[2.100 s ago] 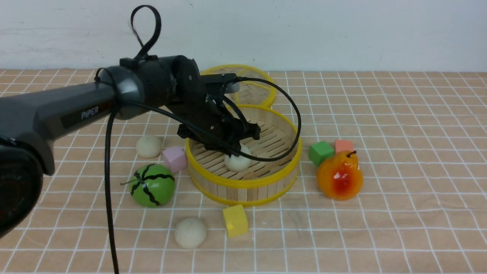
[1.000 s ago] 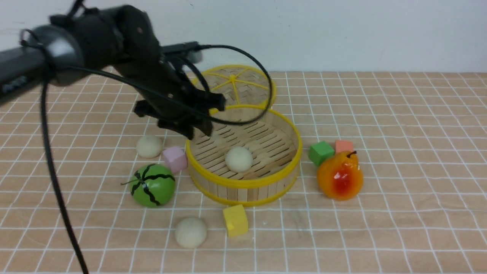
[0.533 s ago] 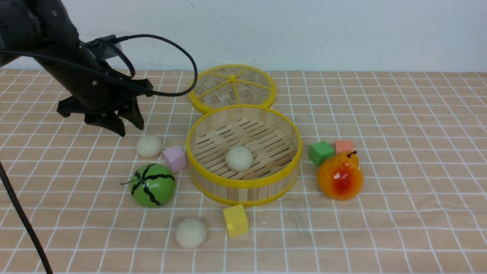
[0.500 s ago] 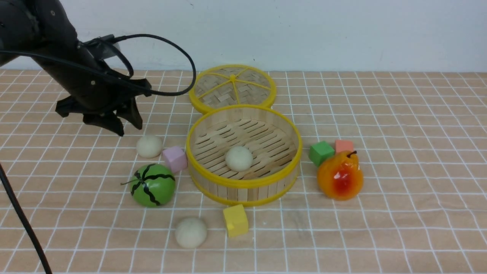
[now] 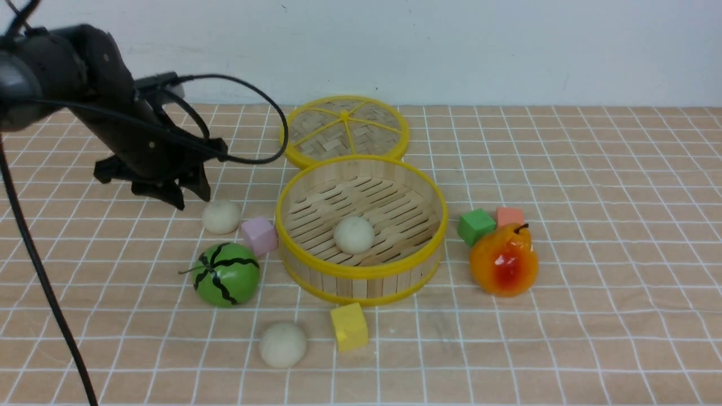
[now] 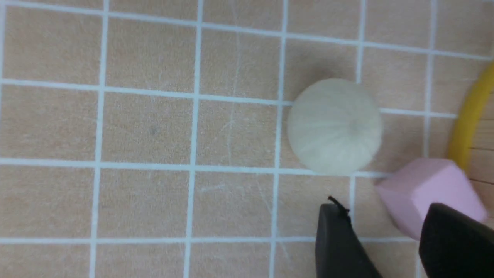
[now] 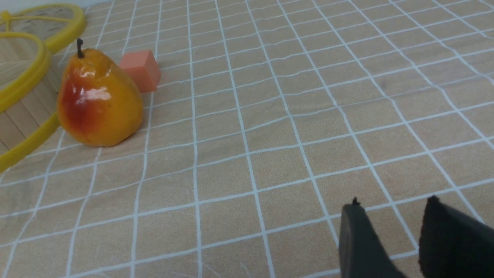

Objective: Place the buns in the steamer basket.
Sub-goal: Use the left arm to grab a steamed stuffed bun

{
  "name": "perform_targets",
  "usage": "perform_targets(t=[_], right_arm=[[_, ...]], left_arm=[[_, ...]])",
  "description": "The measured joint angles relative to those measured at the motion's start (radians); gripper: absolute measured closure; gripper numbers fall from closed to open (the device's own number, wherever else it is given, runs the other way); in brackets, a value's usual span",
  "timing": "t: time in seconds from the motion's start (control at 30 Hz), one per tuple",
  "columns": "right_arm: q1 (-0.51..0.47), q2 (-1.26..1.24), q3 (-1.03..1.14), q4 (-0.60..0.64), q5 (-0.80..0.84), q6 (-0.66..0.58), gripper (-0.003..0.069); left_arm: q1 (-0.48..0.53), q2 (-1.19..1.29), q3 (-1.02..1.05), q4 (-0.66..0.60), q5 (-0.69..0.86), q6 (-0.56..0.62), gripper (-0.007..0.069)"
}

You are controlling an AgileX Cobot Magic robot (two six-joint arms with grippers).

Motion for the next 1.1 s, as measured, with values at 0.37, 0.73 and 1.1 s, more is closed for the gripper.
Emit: perform_targets(t=[0.37, 0.73, 1.1], right_arm=[[0.0, 0.0, 0.0, 0.0, 0.0, 0.0, 0.0418], [0.0, 0.0, 0.0, 0.0, 0.0, 0.0, 0.0418], [0.0, 0.0, 0.0, 0.0, 0.0, 0.0, 0.0418]], left_arm=[[0.0, 0.089, 0.0, -0.05, -0.142, 0.017, 0.0323], [-0.013, 0.104, 0.0, -0.099, -0.202, 0.121, 0.0323], [-0.015, 0.129, 0.0, -0.087, -0.205, 0.076, 0.0458]])
